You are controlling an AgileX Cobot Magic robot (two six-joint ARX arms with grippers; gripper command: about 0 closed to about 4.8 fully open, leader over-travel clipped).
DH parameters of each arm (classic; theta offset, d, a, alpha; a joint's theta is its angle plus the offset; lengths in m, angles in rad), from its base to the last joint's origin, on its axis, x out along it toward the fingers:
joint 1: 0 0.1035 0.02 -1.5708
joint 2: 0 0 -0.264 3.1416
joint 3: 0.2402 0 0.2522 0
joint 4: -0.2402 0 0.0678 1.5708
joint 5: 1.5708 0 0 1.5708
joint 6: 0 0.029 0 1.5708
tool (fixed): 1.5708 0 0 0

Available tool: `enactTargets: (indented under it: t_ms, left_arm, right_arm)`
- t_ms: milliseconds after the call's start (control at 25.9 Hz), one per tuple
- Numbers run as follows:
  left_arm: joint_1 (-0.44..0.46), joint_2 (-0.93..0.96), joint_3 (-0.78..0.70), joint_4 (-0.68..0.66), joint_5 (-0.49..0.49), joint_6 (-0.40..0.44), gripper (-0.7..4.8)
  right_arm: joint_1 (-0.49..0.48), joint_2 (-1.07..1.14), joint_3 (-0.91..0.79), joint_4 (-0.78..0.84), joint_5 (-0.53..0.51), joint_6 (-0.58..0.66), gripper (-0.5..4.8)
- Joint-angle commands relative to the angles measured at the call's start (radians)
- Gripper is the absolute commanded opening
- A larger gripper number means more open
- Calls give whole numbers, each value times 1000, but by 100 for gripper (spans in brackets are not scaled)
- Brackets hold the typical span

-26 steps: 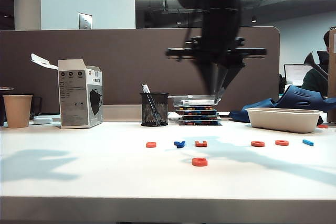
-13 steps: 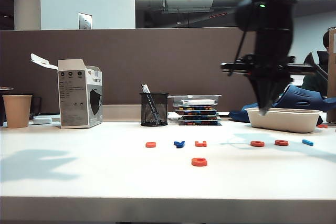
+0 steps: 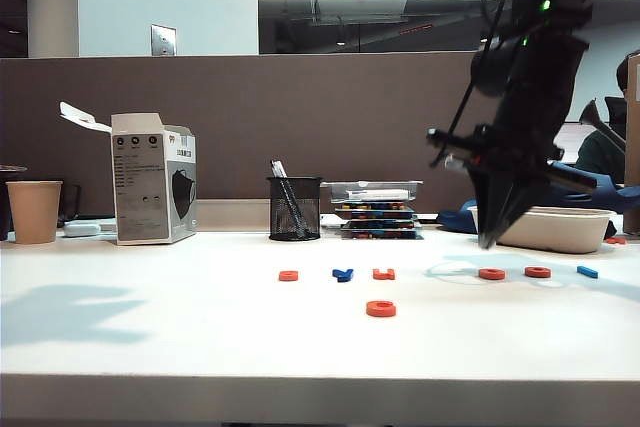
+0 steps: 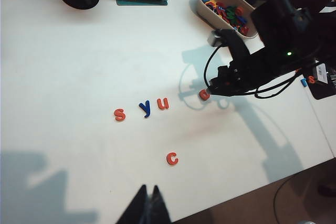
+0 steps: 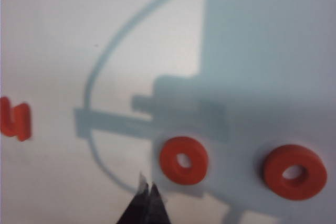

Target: Select the appropriate letters from the row of letter magnets placed on the table to arrange into the word "cool".

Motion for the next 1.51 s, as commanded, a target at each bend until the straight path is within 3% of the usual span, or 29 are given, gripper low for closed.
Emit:
enactTargets:
  t_ms: [39,1158,1506]
  left_arm:
    - [1,-3,3,6,4,3,-4]
    - [1,-3,3,10,3,3,-4]
    - [1,-3,3,37,3,3,-4]
  right_arm:
    - [-1,5,3,2,19,-5,-6]
    - [3,70,3,-36,65,-1,-6]
    - [106,66,-39,-95,33,6,-6]
